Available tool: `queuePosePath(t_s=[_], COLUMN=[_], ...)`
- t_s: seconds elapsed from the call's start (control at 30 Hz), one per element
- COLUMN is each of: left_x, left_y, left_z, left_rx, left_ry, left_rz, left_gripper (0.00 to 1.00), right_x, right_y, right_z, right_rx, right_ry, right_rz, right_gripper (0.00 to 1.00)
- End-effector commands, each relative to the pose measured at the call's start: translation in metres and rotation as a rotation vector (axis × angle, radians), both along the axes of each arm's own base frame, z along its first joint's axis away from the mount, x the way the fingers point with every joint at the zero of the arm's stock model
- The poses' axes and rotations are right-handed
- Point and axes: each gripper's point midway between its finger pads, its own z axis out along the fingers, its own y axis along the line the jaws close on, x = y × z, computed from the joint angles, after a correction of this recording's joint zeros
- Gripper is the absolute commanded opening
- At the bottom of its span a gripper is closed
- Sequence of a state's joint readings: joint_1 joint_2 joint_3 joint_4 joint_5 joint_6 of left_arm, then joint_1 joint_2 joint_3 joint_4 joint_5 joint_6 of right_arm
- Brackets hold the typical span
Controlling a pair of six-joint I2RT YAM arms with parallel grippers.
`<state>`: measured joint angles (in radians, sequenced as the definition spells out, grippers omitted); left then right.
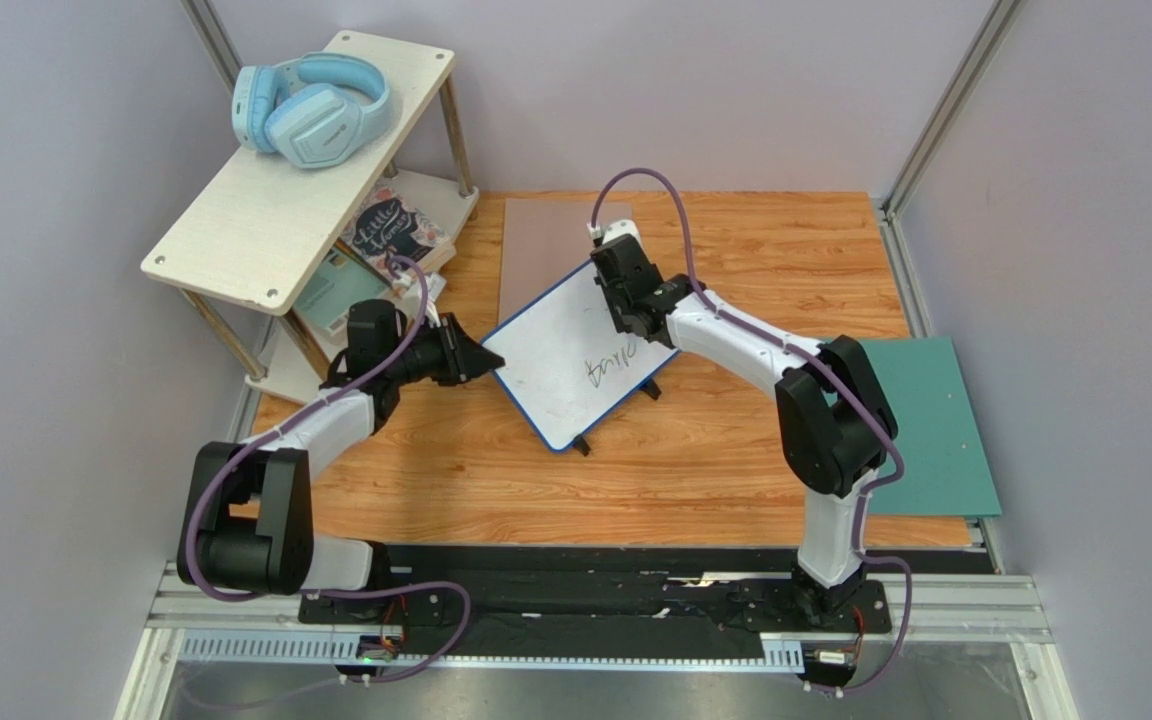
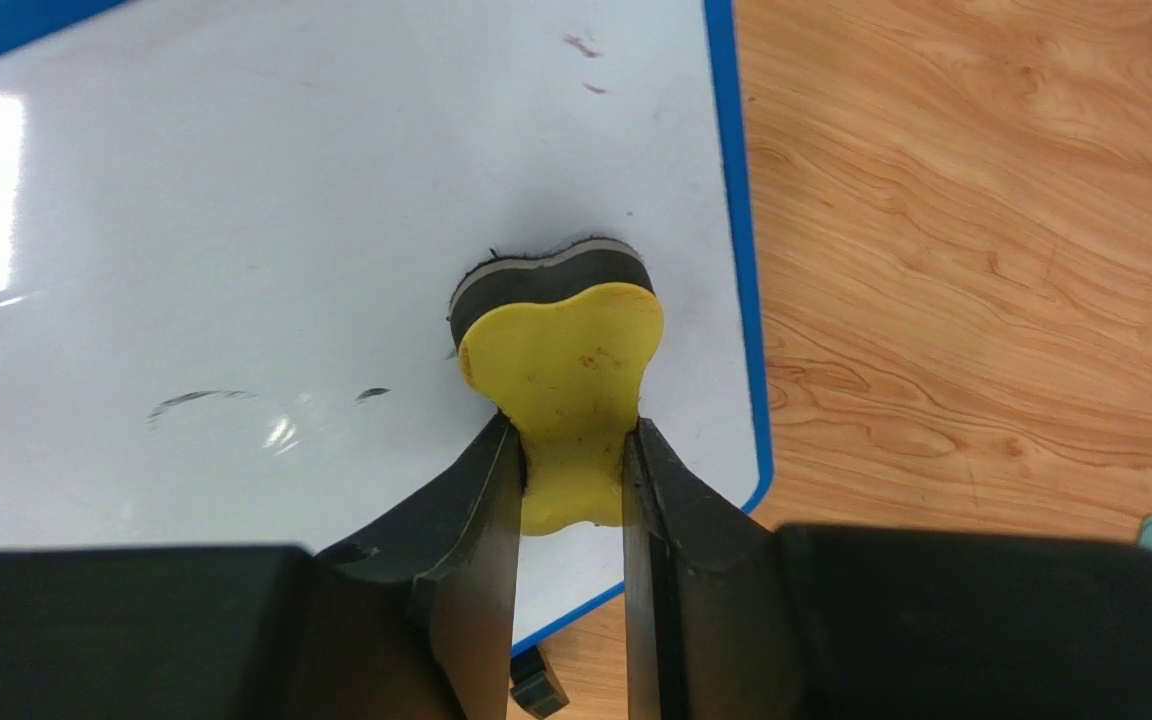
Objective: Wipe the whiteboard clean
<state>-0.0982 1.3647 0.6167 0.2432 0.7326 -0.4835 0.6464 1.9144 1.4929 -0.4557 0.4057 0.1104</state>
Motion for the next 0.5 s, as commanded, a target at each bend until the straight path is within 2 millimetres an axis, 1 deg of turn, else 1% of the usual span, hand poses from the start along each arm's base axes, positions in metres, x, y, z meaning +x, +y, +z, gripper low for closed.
queuePosePath(t_s=[0.0, 0.03, 0.07, 0.13, 0.17, 0.27, 0.33, 0.4, 0.43, 0.47], left_x=[0.002, 0.002, 0.002, 0.002, 0.002, 0.002, 0.002, 0.002, 0.002, 0.002], left_y=[0.012, 0.012, 0.011, 0.011, 0.012, 0.012, 0.012, 0.011, 0.011, 0.011], left_z=[-0.017, -0.018, -0.018, -0.018, -0.018, -0.017, -0.017, -0.017, -0.016, -0.016], left_rx=[0.093, 0.094, 0.093, 0.092, 0.092, 0.092, 0.093, 0.092, 0.093, 0.093], left_ry=[-0.019, -0.016, -0.016, -0.015, -0.016, -0.018, -0.015, -0.015, -0.017, -0.017], left_rz=[0.025, 0.025, 0.024, 0.025, 0.026, 0.026, 0.026, 0.025, 0.024, 0.024], left_gripper=[0.0, 0.0, 0.0, 0.0, 0.0, 0.0, 0.0, 0.0, 0.0, 0.0], right_x=[-0.004, -0.006, -0.013, -0.019, -0.026, -0.03, -0.024, -0.014, -0.01, -0.001], right_y=[0.067, 0.073, 0.086, 0.103, 0.115, 0.124, 0.115, 0.098, 0.088, 0.072], right_z=[0.055, 0.057, 0.057, 0.058, 0.056, 0.048, 0.042, 0.037, 0.035, 0.031], right_rx=[0.197, 0.205, 0.212, 0.219, 0.218, 0.181, 0.172, 0.172, 0.17, 0.176], right_ry=[-0.135, -0.133, -0.126, -0.112, -0.103, -0.099, -0.098, -0.094, -0.09, -0.082], right_rz=[0.206, 0.227, 0.266, 0.31, 0.338, 0.338, 0.272, 0.205, 0.171, 0.117], right_gripper=[0.0, 0.0, 0.0, 0.0, 0.0, 0.0, 0.0, 0.0, 0.0, 0.0])
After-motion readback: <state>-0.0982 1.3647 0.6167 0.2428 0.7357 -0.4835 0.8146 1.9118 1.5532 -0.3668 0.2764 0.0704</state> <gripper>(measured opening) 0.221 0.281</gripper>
